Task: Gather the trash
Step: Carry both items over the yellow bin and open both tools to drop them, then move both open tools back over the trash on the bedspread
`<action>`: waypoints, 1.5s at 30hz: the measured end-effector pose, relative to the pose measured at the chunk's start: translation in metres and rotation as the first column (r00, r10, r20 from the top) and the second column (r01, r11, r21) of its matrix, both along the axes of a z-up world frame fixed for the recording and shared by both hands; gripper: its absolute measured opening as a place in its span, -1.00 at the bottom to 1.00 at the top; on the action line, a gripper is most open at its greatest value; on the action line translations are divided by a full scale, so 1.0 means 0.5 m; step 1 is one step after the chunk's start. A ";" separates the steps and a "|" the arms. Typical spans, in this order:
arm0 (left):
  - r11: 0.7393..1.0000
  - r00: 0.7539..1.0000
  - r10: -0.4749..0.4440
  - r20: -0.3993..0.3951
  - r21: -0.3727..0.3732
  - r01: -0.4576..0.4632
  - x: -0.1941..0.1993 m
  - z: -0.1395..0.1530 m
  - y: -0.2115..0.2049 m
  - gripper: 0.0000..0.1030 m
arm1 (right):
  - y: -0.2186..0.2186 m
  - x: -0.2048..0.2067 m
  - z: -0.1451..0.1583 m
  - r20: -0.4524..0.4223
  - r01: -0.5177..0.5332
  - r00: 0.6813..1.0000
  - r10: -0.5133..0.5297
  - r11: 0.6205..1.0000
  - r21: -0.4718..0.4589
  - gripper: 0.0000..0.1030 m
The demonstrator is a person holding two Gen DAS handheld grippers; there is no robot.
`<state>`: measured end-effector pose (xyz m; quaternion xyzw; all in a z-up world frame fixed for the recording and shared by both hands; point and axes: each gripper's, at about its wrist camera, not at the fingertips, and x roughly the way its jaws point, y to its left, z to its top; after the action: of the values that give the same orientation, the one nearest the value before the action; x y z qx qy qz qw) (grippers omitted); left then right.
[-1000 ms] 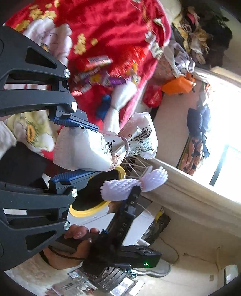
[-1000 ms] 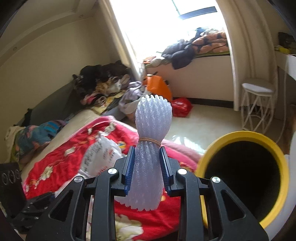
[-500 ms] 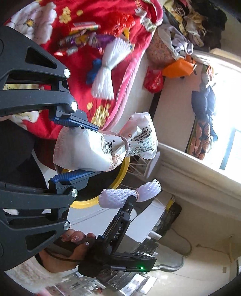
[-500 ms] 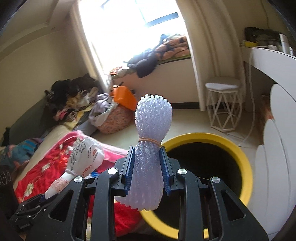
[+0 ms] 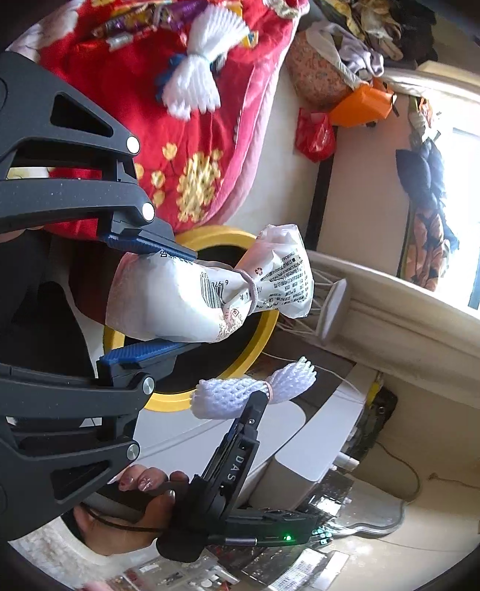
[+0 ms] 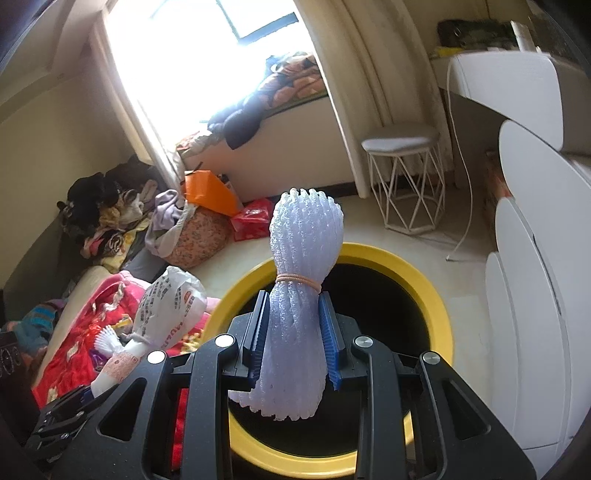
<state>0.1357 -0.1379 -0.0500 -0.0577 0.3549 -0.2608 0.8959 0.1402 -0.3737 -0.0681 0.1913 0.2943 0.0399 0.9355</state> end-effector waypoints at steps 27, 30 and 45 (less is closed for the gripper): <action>0.989 0.988 0.144 0.058 0.008 -0.144 -0.003 0.011 0.036 0.79 | 0.046 -0.009 0.020 0.068 -0.064 0.995 0.068 0.996 -0.062 0.29; 0.982 0.979 0.188 0.083 0.004 -0.189 -0.015 0.025 0.065 0.79 | 0.087 -0.017 0.037 0.094 -0.110 0.988 0.119 0.989 -0.098 0.32; 0.942 0.931 0.335 0.147 -0.026 -0.335 -0.051 0.067 0.194 0.79 | 0.229 -0.041 0.079 0.132 -0.265 0.950 0.283 0.954 -0.141 0.37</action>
<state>0.1102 -0.0410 -0.0166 -0.0981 0.2715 -0.1080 0.9513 0.1198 -0.2589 -0.0285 0.0877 0.2482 0.1659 0.9503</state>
